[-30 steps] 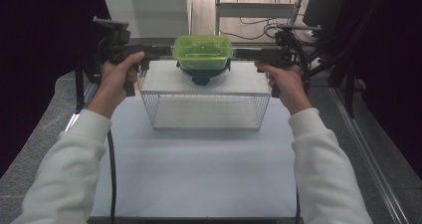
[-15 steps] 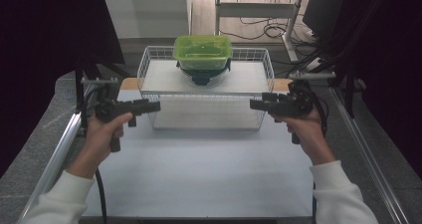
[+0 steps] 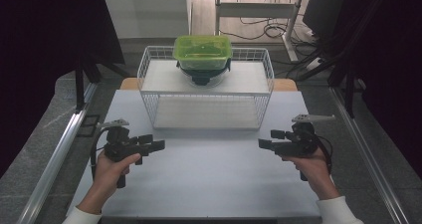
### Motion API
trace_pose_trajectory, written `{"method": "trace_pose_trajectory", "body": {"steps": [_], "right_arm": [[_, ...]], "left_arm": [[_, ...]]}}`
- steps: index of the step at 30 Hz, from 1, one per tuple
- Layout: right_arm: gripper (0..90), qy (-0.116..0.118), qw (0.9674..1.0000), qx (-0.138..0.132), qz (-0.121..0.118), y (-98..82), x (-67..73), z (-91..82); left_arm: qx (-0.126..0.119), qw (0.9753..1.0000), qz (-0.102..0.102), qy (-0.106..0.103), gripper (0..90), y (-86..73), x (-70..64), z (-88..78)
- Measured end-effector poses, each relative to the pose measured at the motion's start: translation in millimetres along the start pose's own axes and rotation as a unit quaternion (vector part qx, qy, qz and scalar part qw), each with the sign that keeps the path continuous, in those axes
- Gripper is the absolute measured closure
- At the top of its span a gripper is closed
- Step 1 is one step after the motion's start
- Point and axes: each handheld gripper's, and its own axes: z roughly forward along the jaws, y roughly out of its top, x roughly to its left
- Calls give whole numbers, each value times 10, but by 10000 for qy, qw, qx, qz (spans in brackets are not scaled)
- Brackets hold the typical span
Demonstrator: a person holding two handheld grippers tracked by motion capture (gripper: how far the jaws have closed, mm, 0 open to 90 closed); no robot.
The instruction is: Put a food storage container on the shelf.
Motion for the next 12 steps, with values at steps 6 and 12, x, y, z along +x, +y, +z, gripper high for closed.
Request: {"method": "trace_pose_trajectory", "body": {"steps": [6,12], "right_arm": [[254,-47,10000,-19,27,-34,-28,-20],[237,-71,10000,-46,20,-90,-30,-2]], "left_arm": [[60,9998,108,168,278,-29,-14,26],[169,9995,174,207,275,-62,-29,60]]}}
